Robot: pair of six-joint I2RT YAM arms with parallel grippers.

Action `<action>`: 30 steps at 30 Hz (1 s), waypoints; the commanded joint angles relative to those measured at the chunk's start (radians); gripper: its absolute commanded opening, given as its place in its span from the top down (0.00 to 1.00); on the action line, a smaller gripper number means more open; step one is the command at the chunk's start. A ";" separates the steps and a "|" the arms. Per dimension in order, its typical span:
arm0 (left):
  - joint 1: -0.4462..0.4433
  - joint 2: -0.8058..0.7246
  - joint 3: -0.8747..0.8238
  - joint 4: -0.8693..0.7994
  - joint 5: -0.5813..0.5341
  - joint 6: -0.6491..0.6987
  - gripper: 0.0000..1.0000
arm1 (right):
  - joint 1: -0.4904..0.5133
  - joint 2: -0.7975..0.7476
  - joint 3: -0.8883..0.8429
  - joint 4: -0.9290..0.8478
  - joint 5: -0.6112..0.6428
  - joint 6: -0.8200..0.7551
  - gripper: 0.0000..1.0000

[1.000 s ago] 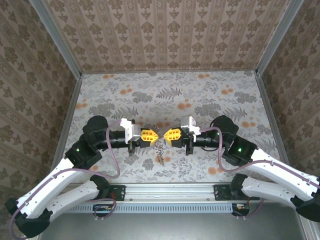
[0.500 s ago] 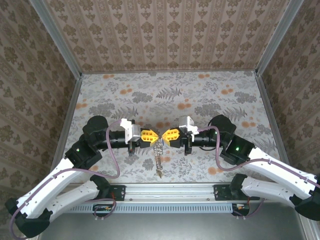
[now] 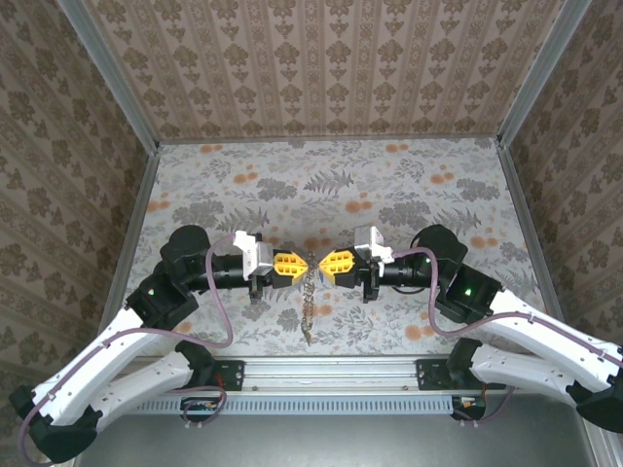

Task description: Put the keys on the keyring

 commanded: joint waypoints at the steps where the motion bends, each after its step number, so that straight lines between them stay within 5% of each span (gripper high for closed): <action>1: -0.008 -0.010 0.038 0.028 0.017 0.015 1.00 | -0.005 0.005 -0.002 0.026 -0.015 0.013 1.00; 30: -0.011 -0.016 0.042 0.023 0.013 0.014 1.00 | -0.007 -0.009 -0.033 0.038 -0.018 0.002 1.00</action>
